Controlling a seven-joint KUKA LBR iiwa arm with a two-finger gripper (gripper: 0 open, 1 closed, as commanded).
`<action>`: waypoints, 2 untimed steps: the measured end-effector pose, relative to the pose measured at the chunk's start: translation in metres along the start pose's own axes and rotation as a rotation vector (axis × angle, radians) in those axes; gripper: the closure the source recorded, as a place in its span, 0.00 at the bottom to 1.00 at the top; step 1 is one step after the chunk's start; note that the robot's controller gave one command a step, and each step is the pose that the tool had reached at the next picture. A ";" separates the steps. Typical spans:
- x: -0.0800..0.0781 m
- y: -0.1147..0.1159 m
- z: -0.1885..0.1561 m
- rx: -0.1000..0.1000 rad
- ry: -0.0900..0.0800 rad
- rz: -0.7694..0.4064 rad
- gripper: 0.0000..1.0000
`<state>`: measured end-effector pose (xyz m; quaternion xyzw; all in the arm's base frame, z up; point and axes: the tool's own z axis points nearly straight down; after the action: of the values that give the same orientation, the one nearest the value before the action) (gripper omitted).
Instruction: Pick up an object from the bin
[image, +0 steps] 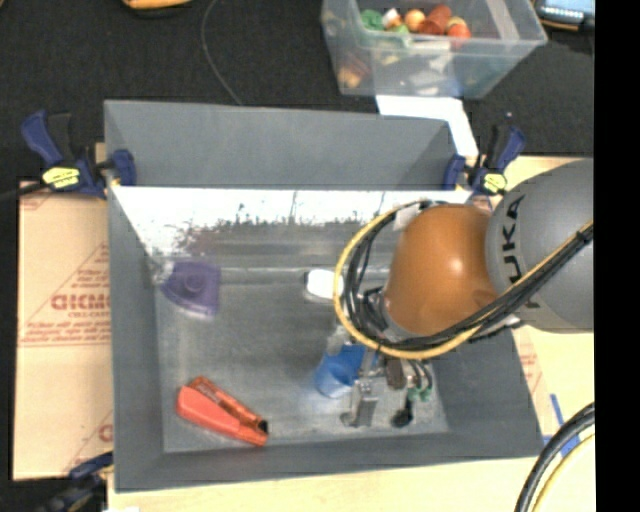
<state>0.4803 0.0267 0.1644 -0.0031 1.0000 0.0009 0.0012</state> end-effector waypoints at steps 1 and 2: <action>-0.008 0.023 -0.057 -0.002 -0.005 0.026 0.00; -0.021 0.024 -0.059 -0.001 0.004 0.030 0.00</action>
Offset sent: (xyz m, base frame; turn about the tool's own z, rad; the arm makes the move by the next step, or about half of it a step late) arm 0.0360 0.0265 0.0651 0.0392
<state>0.5007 0.0507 0.2237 0.0116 0.9999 0.0013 -0.0008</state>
